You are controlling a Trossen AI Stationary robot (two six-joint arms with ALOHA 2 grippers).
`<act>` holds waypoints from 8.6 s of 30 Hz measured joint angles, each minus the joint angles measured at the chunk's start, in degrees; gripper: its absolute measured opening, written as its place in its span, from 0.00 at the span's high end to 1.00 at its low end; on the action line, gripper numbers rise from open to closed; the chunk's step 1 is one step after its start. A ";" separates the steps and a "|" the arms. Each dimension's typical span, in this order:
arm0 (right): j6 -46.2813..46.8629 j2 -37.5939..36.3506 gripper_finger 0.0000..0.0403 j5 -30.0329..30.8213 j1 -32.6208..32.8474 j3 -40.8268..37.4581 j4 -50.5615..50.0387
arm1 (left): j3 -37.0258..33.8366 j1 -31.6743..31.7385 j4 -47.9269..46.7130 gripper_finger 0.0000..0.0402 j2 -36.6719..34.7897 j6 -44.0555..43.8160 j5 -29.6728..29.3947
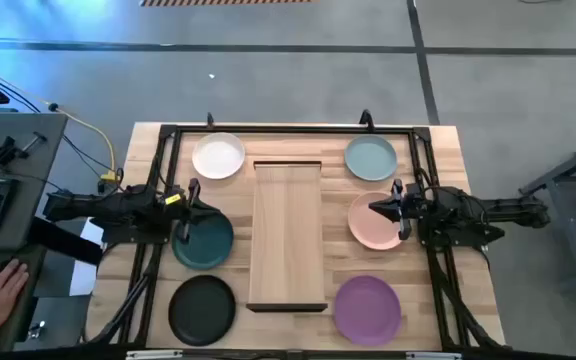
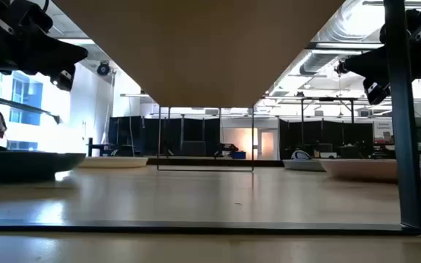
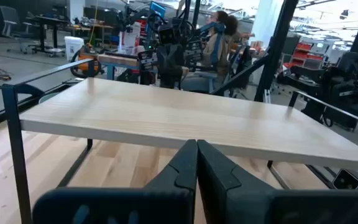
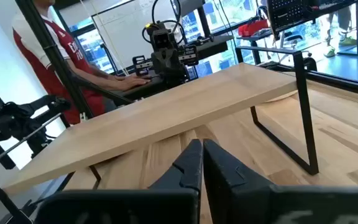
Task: Place and stack plates onto a shelf
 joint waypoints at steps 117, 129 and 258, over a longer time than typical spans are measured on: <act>11.95 19.96 1.00 39.96 -0.10 24.53 5.87 | -0.01 -0.01 -0.01 1.00 0.01 0.00 0.00; 37.07 46.13 0.93 13.92 -9.71 43.58 -52.79 | 0.00 0.00 0.00 1.00 0.00 0.00 0.00; 1.13 104.06 0.89 -20.02 -23.27 100.24 -61.88 | 0.00 -0.01 -0.01 1.00 0.00 0.00 0.00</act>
